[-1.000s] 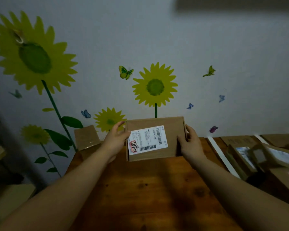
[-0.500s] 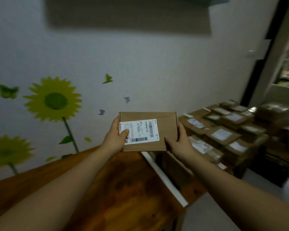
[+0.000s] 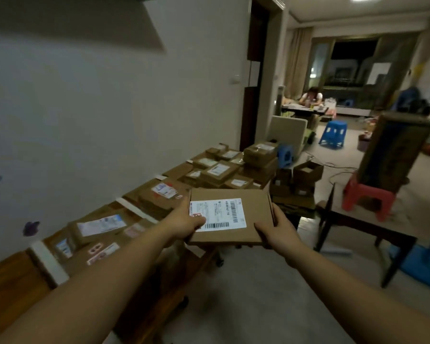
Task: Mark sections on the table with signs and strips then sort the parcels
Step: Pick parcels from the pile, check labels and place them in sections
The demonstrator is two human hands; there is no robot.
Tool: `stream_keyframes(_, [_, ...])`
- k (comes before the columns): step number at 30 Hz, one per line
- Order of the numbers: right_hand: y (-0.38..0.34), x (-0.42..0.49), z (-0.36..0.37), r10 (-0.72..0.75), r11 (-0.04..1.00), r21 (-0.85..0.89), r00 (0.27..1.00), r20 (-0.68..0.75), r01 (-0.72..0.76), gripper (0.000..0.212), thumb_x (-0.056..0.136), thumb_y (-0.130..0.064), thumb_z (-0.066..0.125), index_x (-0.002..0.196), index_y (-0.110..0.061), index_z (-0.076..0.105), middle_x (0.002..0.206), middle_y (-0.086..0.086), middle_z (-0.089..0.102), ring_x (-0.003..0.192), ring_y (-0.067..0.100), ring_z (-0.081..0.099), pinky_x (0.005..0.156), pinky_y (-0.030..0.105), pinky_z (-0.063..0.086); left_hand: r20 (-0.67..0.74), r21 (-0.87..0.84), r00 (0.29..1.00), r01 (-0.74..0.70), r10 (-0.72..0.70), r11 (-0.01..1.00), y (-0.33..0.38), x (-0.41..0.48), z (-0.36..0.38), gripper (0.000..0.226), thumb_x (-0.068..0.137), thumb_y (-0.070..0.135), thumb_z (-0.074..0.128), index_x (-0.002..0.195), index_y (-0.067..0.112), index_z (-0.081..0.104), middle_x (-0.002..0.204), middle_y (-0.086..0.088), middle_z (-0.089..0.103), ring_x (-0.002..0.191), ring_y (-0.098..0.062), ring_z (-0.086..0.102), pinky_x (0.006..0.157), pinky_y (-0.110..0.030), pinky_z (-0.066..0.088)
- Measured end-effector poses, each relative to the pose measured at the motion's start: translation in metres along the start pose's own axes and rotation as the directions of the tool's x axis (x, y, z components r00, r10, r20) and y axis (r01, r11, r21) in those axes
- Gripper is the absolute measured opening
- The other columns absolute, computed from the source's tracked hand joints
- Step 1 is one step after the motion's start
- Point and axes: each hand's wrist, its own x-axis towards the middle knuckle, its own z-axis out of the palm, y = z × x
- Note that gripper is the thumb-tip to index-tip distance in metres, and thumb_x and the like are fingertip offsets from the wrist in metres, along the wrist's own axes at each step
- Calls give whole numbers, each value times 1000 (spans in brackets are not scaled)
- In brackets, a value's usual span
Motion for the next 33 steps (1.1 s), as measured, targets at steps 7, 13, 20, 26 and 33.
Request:
stream_keyframes(7, [43,90,-32,86,996,-27,994,-72,-88,71,91,-33,61,148,-37,20,133,4,44,101,20,53,59,26,51,79,128,996,-59,49,990,21,117,41,62,90,23,60,143,23,27,134,0,53,112,-15,53,91,-27,41])
stream_keyframes(13, [42,178,-56,99,994,-39,992,-73,-102,66,91,-26,61,145,-33,25,124,-4,49,105,18,54,72,32,53,82,108,995,-57,49,992,43,222,58,61,94,19,54,146,22,23,134,-4,53,107,-16,54,79,-28,48])
stream_keyframes(20, [53,269,-102,152,987,-28,984,-91,-155,66,92,-20,60,147,-27,24,129,-1,48,114,22,53,94,41,50,133,103,990,-52,38,993,70,323,95,69,91,19,58,148,19,18,139,-4,49,124,-20,50,106,-37,40])
stream_keyframes(26, [82,368,-144,174,982,-73,985,-14,-175,67,89,-22,64,145,-28,26,134,3,49,114,23,55,95,42,51,30,68,997,73,-75,995,78,402,142,82,88,23,62,151,22,10,141,-3,47,126,-19,48,106,-39,39])
stream_keyframes(33, [85,469,-161,103,982,-181,963,249,-58,58,91,-18,61,142,-27,35,135,-2,51,118,17,52,99,39,48,-141,-22,961,238,-238,971,78,449,164,69,89,21,62,147,19,24,140,-4,48,124,-19,49,102,-34,41])
